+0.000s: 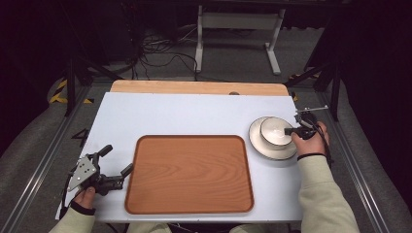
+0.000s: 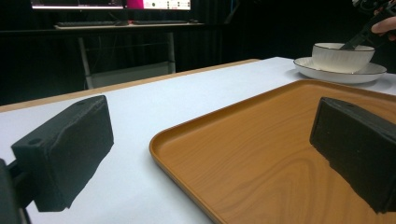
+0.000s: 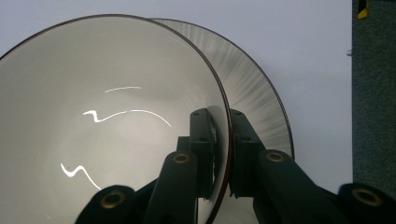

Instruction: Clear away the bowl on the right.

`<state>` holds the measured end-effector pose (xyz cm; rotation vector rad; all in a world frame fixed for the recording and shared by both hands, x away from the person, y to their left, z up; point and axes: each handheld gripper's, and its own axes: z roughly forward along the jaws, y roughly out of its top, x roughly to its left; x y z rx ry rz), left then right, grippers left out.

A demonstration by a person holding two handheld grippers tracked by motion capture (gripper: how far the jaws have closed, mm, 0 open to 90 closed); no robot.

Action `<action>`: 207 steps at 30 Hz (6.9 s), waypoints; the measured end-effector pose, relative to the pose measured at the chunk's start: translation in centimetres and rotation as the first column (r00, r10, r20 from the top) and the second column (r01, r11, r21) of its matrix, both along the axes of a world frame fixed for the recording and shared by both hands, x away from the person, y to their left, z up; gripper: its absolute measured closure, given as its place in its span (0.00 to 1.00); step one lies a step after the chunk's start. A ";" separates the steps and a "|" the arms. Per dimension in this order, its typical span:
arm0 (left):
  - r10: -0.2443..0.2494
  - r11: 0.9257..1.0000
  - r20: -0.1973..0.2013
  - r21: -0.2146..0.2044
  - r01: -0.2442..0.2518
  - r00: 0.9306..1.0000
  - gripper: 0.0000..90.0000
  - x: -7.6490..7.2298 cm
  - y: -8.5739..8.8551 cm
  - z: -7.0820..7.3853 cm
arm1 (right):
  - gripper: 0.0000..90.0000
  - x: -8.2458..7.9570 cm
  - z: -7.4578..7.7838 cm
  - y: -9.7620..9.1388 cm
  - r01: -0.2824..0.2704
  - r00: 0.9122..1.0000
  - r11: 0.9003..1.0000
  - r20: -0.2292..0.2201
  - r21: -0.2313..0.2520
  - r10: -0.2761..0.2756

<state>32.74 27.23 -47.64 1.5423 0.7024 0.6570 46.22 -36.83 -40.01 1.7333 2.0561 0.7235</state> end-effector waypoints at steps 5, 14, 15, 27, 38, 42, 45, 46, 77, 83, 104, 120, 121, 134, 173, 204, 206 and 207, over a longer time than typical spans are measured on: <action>0.000 1.000 0.000 0.000 0.000 1.000 0.00 0.0 0.0 0.0 | 0.93 -0.2 0.1 0.1 0.046 0.999 0.999 -0.004 0.018 -0.045; 0.001 1.000 0.000 0.001 -0.001 1.000 0.00 0.0 0.0 0.0 | 0.92 -0.7 0.6 0.3 0.107 0.994 0.992 0.001 0.060 -0.107; 0.001 1.000 0.000 0.001 -0.001 1.000 0.00 0.0 0.0 0.0 | 0.92 -0.7 0.7 0.3 0.109 0.994 0.992 0.002 0.063 -0.109; 0.001 1.000 0.000 -0.002 -0.001 1.000 0.00 0.0 0.0 0.0 | 0.91 -1.2 2.8 0.9 0.083 0.996 0.993 0.011 0.088 -0.085; 0.002 1.000 0.000 -0.002 -0.002 1.000 0.00 0.0 0.0 0.0 | 0.90 -1.7 5.0 1.7 0.073 0.997 0.993 0.000 0.092 -0.073; 0.002 1.000 0.000 -0.002 -0.002 1.000 0.00 0.0 0.0 0.0 | 0.90 -1.9 5.7 1.9 0.069 0.998 0.993 0.006 0.098 -0.070; 0.002 1.000 0.000 -0.002 -0.002 1.000 0.00 0.0 0.0 0.0 | 0.90 -2.1 6.1 2.1 0.070 0.997 0.993 0.006 0.098 -0.071; 0.002 1.000 0.000 -0.002 -0.002 1.000 0.00 0.0 0.0 0.0 | 0.90 -2.1 6.1 2.1 0.070 0.997 0.993 0.006 0.098 -0.071; 0.000 1.000 0.001 -0.001 0.000 1.000 0.00 0.0 0.0 0.0 | 0.90 -3.4 7.9 10.3 -0.127 0.991 0.977 -0.031 0.171 0.134; 0.000 1.000 0.001 -0.001 0.000 1.000 0.00 0.0 0.0 0.0 | 0.90 -4.0 8.3 12.2 -0.174 0.982 0.967 -0.038 0.185 0.184; -0.002 1.000 0.001 0.001 0.002 1.000 0.00 0.0 0.0 0.0 | 0.90 -5.1 8.9 17.4 -0.285 0.951 0.936 -0.059 0.206 0.303; -0.002 1.000 0.002 0.001 0.002 1.000 0.00 0.0 0.0 0.0 | 0.90 -5.5 8.7 20.8 -0.342 0.928 0.910 -0.066 0.232 0.366; -0.002 1.000 0.002 0.001 0.002 1.000 0.00 0.0 0.0 0.0 | 0.90 -5.5 8.7 20.8 -0.342 0.928 0.910 -0.066 0.232 0.366; -0.002 1.000 0.003 0.001 0.002 1.000 0.00 0.0 0.0 0.0 | 0.90 -5.4 8.1 23.0 -0.376 0.912 0.892 -0.072 0.251 0.405; -0.002 1.000 0.004 0.000 0.002 1.000 0.00 -0.1 0.0 0.0 | 0.88 -4.8 1.5 25.7 -0.360 0.904 0.891 -0.134 0.276 0.407; -0.002 1.000 0.005 0.000 0.002 1.000 0.00 -0.1 0.0 0.0 | 0.88 -4.4 -0.9 26.1 -0.384 0.888 0.885 -0.157 0.262 0.432; -0.002 1.000 0.005 0.000 0.002 1.000 0.00 -0.1 0.0 0.0 | 0.88 -4.4 -0.9 26.0 -0.380 0.889 0.886 -0.160 0.264 0.429; -0.003 1.000 0.005 0.000 0.003 1.000 0.00 -0.1 0.0 0.0 | 0.88 -4.4 -1.0 26.0 -0.381 0.888 0.886 -0.163 0.263 0.430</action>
